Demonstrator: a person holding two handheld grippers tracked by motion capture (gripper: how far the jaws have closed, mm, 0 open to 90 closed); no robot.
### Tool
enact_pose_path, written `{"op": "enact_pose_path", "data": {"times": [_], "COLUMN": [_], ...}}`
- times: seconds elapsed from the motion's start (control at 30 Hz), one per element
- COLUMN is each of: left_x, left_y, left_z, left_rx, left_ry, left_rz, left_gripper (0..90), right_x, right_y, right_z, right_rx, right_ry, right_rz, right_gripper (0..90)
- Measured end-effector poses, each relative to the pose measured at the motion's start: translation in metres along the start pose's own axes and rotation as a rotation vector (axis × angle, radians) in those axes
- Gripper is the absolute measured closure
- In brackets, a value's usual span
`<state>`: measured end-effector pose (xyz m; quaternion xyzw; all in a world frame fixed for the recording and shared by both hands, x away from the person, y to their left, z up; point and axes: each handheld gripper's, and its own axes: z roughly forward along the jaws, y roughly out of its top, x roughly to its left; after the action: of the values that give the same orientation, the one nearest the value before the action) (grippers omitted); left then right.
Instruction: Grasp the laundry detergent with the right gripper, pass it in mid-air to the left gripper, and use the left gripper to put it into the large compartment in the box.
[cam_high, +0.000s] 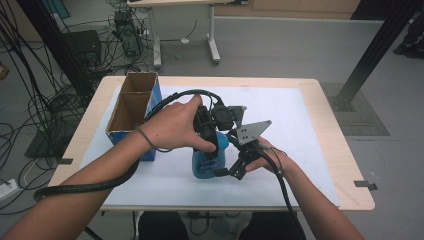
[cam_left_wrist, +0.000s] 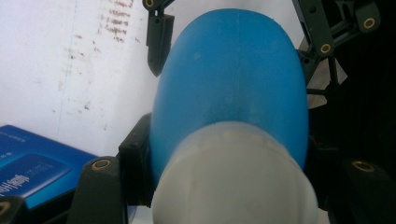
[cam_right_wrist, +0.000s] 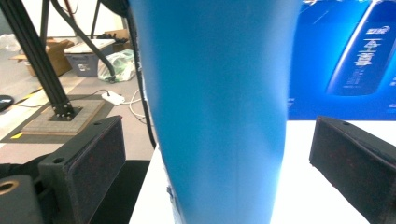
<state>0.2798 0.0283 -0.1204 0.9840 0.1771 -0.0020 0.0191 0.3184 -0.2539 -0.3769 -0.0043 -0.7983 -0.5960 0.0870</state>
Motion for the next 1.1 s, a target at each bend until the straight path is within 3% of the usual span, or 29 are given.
{"op": "enact_pose_path", "data": {"times": [0.43,0.63,0.87,1.1], "left_x": [-0.001,-0.004,-0.004,-0.004], "left_y": [0.001,0.000,-0.001,-0.002], "left_z": [-0.002,-0.003,-0.004,-0.005], "left_rx": [0.004,0.000,-0.005,-0.009], "left_ry": [0.007,0.006,0.006,0.009], "left_rz": [-0.006,-0.006,-0.014,-0.012], "left_gripper": [37.6,37.7,37.7,37.7], "right_x": [0.006,0.012,0.024,0.034], "right_y": [-0.008,-0.018,-0.036,-0.043], "right_z": [-0.031,-0.057,-0.097,-0.120], "right_rx": [0.014,0.030,0.040,0.037], "right_ry": [-0.046,-0.081,-0.157,-0.205], "right_rz": [0.015,0.026,0.068,0.083], "right_gripper": [2.0,1.6,2.4,2.6]}}
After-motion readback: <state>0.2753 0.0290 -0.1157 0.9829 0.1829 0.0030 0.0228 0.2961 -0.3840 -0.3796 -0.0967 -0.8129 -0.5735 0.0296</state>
